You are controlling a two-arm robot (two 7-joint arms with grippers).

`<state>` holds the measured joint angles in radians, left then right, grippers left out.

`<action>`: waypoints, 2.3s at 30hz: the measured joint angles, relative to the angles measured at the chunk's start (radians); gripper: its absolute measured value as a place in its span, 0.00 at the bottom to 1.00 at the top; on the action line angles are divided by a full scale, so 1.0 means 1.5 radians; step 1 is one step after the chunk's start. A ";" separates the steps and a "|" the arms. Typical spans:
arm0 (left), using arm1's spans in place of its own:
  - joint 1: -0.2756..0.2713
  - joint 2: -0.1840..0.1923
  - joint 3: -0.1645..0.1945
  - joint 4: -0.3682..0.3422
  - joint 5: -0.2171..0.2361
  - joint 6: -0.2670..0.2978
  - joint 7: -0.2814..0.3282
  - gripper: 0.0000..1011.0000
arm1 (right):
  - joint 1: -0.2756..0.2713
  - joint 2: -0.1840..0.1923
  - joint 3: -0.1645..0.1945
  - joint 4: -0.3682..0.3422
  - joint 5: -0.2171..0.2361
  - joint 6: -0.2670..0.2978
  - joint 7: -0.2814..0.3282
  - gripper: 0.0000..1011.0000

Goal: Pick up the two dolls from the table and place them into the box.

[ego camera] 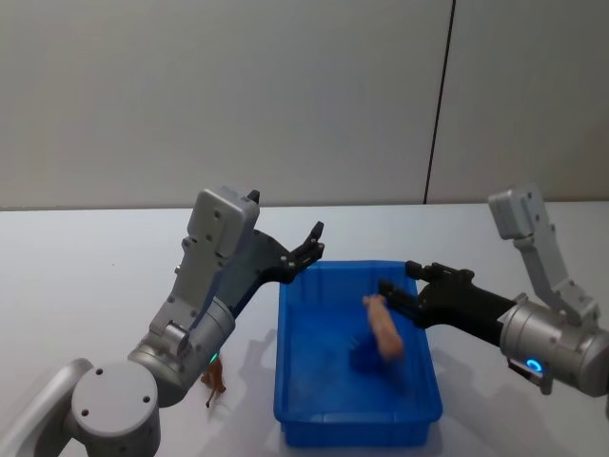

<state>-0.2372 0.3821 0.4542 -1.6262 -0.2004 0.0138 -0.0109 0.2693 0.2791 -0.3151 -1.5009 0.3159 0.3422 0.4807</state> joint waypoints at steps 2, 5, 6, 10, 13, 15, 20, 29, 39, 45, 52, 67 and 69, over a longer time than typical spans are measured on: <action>0.000 0.000 0.000 0.000 0.000 0.000 0.000 0.99 | 0.000 -0.002 -0.002 0.002 0.000 0.001 0.000 0.57; 0.000 0.000 0.000 0.000 0.000 0.000 0.000 0.99 | 0.000 -0.003 -0.004 0.002 0.002 0.000 -0.001 0.68; 0.000 0.000 0.000 0.000 0.000 0.000 0.000 0.99 | 0.000 -0.003 -0.004 0.003 0.004 -0.001 -0.002 0.70; 0.000 0.000 0.000 0.000 0.000 0.000 0.000 0.99 | -0.004 -0.001 -0.003 0.000 0.012 -0.008 -0.009 0.81; 0.000 0.000 0.000 0.000 0.000 0.000 0.000 0.99 | -0.010 0.004 0.001 -0.006 0.021 -0.018 -0.016 0.89; 0.000 0.000 0.000 0.000 0.000 0.000 0.000 0.99 | -0.017 0.011 0.006 -0.012 0.029 -0.025 -0.022 0.93; 0.000 0.000 0.000 0.000 0.000 0.000 0.000 0.99 | -0.033 0.028 0.017 -0.024 0.045 -0.039 -0.031 0.99; 0.000 0.000 0.000 0.000 0.000 0.000 0.000 0.99 | -0.062 0.066 0.041 -0.042 0.070 -0.060 -0.037 0.99; 0.003 0.001 -0.001 -0.002 0.000 0.003 0.006 0.99 | -0.083 0.093 0.057 -0.053 0.084 -0.074 -0.041 0.99; 0.018 0.010 -0.004 -0.017 -0.005 0.017 0.030 0.99 | -0.089 0.101 0.062 -0.057 0.089 -0.078 -0.042 0.99; 0.050 0.030 -0.009 -0.044 -0.028 0.038 0.071 0.99 | -0.093 0.106 0.065 -0.059 0.091 -0.081 -0.042 0.99; 0.138 0.075 -0.014 -0.090 -0.090 0.073 0.160 0.99 | -0.097 0.111 0.068 -0.061 0.094 -0.083 -0.043 0.99; 0.143 0.077 -0.014 -0.091 -0.094 0.076 0.163 0.99 | -0.097 0.112 0.068 -0.061 0.094 -0.084 -0.043 0.99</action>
<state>-0.0220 0.4983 0.4325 -1.7622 -0.3412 0.1281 0.2331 0.1232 0.4469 -0.2130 -1.5924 0.4569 0.2168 0.4160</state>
